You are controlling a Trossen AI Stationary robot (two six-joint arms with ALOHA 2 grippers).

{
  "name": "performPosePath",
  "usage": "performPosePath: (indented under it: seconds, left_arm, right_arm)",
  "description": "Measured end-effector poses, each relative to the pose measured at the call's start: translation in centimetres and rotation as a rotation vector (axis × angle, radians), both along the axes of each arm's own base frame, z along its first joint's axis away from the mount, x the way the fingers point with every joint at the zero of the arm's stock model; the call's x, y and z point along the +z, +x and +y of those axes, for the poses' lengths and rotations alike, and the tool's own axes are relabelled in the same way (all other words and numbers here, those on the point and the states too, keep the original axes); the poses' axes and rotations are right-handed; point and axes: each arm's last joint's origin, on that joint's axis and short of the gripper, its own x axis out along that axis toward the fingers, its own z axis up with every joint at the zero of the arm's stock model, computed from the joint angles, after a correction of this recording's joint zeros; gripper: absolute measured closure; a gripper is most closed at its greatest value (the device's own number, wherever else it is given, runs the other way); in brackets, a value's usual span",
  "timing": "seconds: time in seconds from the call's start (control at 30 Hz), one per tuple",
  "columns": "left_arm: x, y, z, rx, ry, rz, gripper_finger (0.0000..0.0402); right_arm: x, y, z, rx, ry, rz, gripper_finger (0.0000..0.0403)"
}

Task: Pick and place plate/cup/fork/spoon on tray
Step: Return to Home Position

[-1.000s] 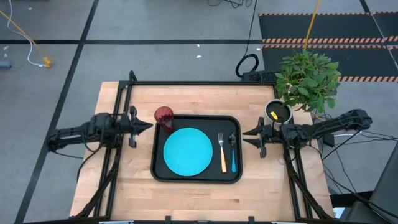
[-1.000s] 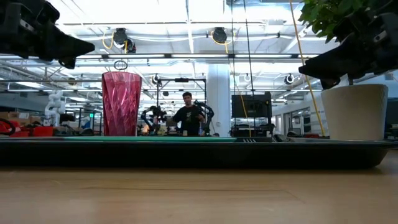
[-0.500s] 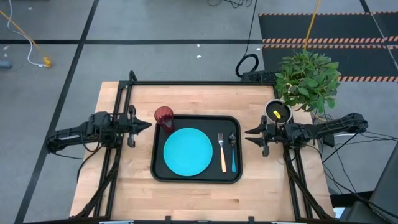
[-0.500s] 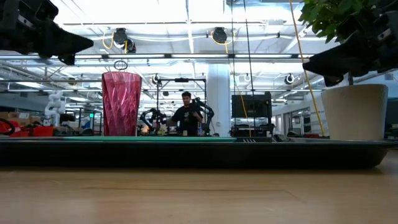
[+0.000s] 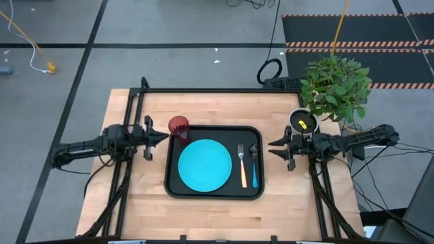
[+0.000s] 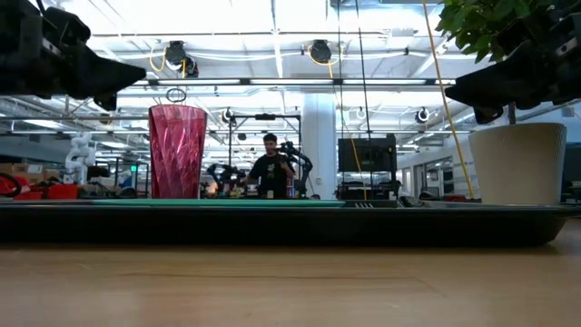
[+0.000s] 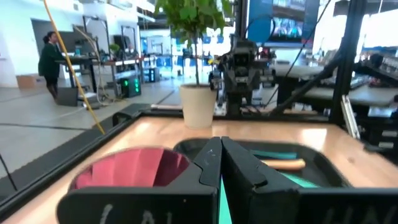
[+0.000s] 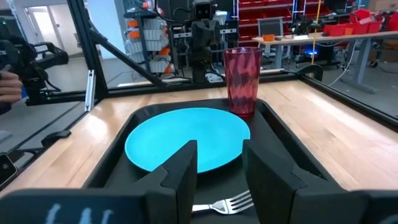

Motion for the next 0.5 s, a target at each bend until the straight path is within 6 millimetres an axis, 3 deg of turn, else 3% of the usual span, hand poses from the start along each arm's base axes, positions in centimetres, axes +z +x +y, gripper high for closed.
performPosePath:
  seconds: [0.5]
  left_arm:
    - [0.05, -0.02, 0.05, 0.002, -0.012, -0.005, 0.0392]
  right_arm:
    - [0.29, 0.04, -0.22, -0.021, -0.008, -0.029, 0.0283]
